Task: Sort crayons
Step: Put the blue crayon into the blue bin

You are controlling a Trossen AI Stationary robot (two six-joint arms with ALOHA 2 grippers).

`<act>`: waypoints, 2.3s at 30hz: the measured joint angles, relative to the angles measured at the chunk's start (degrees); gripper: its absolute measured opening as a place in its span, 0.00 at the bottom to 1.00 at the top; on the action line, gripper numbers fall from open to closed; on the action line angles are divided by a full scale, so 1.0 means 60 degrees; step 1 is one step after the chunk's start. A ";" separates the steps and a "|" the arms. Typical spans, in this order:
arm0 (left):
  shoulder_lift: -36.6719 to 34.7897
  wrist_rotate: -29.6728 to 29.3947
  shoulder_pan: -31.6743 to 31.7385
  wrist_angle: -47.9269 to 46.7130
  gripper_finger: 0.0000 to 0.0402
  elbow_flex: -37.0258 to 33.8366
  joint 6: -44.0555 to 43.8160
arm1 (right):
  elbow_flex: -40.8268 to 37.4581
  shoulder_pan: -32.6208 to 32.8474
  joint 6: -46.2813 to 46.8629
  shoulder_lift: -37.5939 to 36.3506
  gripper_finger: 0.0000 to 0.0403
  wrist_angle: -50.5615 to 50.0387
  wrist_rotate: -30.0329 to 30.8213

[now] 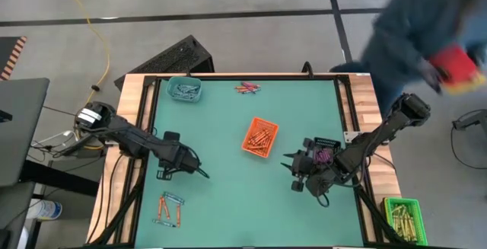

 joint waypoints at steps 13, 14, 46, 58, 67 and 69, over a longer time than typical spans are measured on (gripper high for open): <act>0.0378 0.0055 0.0654 0.0040 0.24 -0.0010 0.0825 | -0.0634 0.0011 0.0299 0.0004 0.33 0.0499 -0.0115; 0.0437 0.0055 0.0654 0.0045 0.24 -0.0010 0.0831 | -0.0666 0.0011 0.0297 0.0004 0.33 0.0575 -0.0135; 0.1537 0.0246 0.0711 0.1580 0.01 0.0543 0.2414 | -0.0715 0.0095 0.0296 0.0004 0.33 0.0956 -0.0175; 0.1541 0.0183 0.0727 0.2758 0.00 0.2057 0.3004 | -0.0715 0.0000 0.0220 0.0004 0.33 0.0966 -0.0175; 0.1541 0.0084 0.0727 0.2814 0.00 0.3896 0.3821 | -0.0712 0.0018 0.0222 0.0004 0.33 0.0997 -0.0335; 0.1541 0.0073 0.0727 0.2837 0.00 0.4283 0.3982 | -0.0712 0.0018 0.0210 0.0004 0.33 0.1087 -0.0469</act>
